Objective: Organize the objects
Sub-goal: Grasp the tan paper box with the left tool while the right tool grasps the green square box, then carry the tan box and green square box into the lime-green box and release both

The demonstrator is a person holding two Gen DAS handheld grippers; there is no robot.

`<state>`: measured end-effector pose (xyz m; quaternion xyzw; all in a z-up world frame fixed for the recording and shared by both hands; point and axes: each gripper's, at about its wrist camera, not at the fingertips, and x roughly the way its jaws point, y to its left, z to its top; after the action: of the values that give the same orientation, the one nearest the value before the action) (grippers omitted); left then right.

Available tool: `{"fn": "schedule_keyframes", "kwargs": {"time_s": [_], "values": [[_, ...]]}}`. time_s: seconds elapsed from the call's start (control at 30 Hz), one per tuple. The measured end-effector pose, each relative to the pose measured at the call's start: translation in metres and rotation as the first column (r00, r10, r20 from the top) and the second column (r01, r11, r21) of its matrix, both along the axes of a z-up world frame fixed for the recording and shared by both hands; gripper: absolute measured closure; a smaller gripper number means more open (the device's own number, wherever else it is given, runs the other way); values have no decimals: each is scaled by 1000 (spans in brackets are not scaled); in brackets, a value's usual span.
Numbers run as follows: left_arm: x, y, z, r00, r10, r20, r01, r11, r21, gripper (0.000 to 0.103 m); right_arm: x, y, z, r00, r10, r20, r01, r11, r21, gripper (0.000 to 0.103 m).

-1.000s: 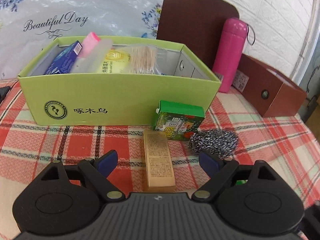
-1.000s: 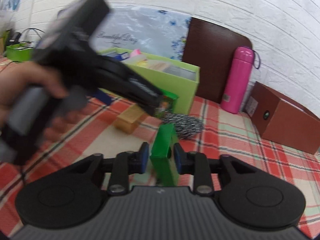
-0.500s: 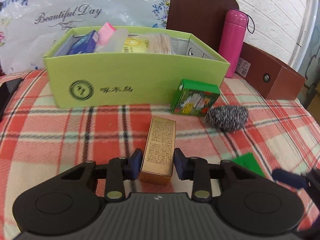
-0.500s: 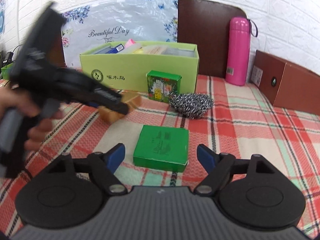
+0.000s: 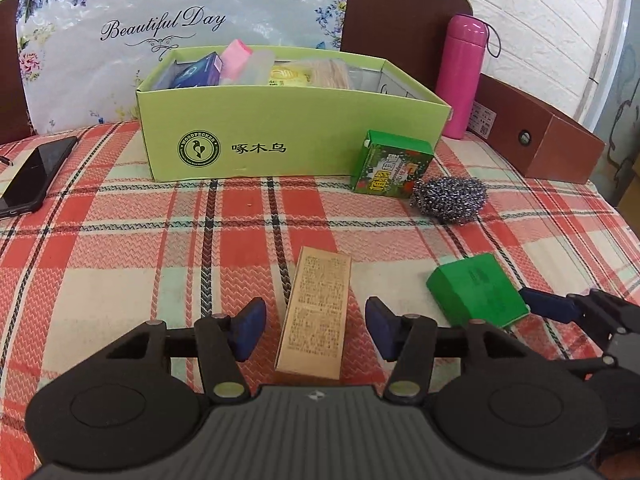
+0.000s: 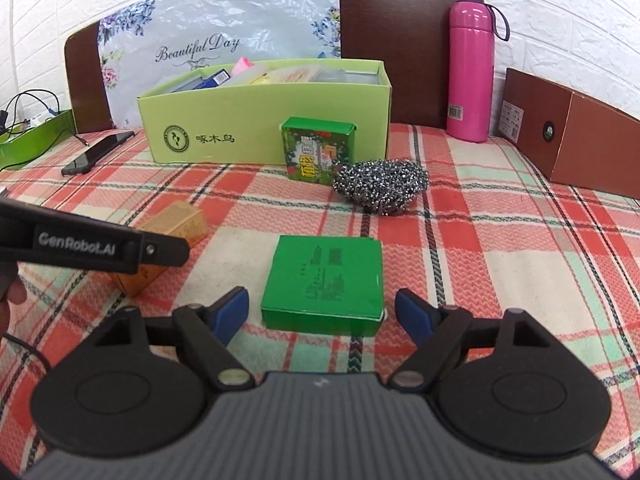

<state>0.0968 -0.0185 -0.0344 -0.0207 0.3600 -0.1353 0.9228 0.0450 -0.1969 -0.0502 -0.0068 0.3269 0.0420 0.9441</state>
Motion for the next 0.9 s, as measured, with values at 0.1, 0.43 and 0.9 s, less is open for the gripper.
{"fn": "schedule_keyframes", "kwargs": {"time_s": [0.1,0.43,0.9], "values": [[2,-1,0,1000,15,-7,-15,1000,-6,49,4,2,-1,1000,2,-3,-2,1000,2,22],[3,-5,-1,1000,10,-1,-10,1000,12,54,11,2,-2,1000,-27,-4,27,1000,6,24],[-1,1,-2,1000,9,5,-9,1000,-14,69,9,9,-1,999,-33,3,33,999,-19,43]]}}
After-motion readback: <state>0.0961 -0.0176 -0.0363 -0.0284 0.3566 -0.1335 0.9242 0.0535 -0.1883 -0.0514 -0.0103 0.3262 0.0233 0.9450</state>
